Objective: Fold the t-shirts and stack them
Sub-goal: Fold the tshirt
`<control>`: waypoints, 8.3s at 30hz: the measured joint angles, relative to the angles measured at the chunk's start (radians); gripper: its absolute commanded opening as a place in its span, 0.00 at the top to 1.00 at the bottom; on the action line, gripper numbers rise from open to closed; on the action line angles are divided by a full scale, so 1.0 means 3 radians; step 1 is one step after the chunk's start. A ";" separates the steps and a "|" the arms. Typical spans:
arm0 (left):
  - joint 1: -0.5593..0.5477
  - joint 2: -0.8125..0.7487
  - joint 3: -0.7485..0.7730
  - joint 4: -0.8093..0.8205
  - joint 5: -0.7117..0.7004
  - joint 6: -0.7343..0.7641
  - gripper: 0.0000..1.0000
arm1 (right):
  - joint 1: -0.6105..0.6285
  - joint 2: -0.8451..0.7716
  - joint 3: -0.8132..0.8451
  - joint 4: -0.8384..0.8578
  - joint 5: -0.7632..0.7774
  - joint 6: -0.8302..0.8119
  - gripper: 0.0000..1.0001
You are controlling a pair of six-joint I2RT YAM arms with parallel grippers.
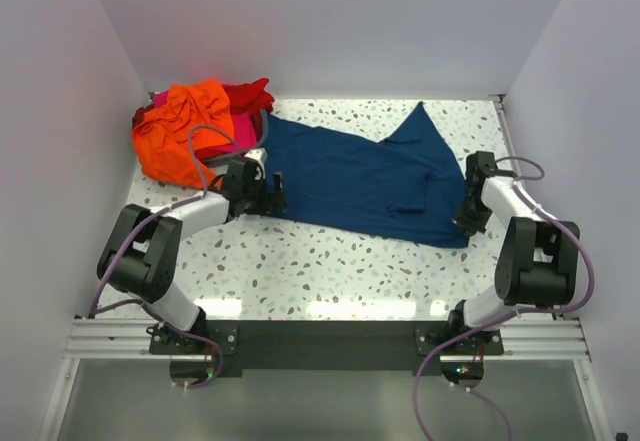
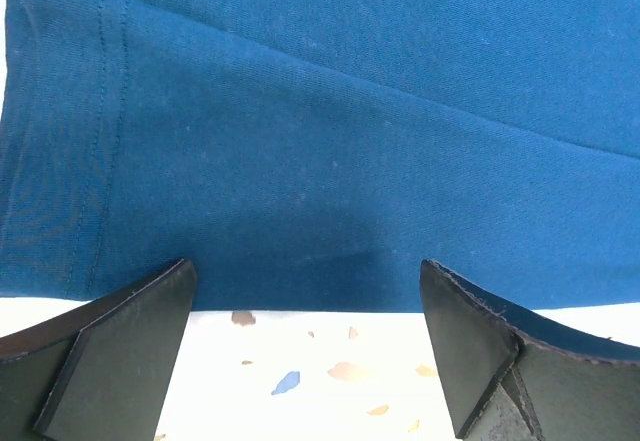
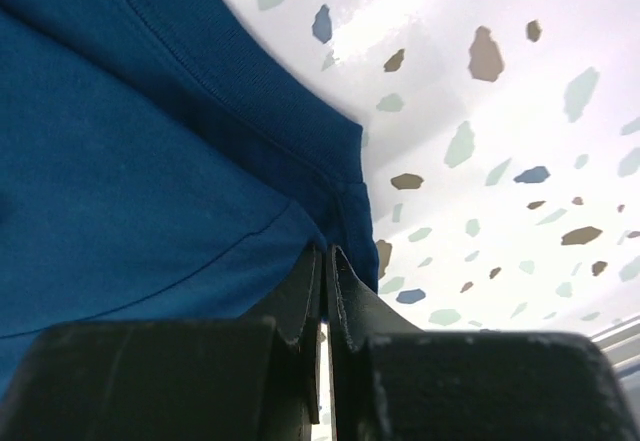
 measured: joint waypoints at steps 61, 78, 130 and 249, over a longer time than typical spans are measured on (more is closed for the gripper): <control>-0.0750 -0.0454 -0.0899 0.1041 -0.0097 -0.0464 0.00 | -0.1130 -0.0318 -0.0576 0.0418 -0.1223 0.0005 0.13; -0.0919 -0.1400 -0.1055 -0.0287 -0.0384 -0.0795 0.00 | -0.0675 -0.0973 -0.0407 0.0097 -0.1054 -0.0095 0.26; -0.0918 -0.1439 -0.0930 -0.0707 -0.0605 -0.0769 0.00 | 0.0748 0.0565 0.0427 0.0773 -0.1082 0.0474 1.00; -0.0420 -0.0221 0.0699 -0.0989 -0.1389 -0.0093 0.15 | 0.0675 0.0556 0.1420 0.0140 -0.1100 0.0263 0.08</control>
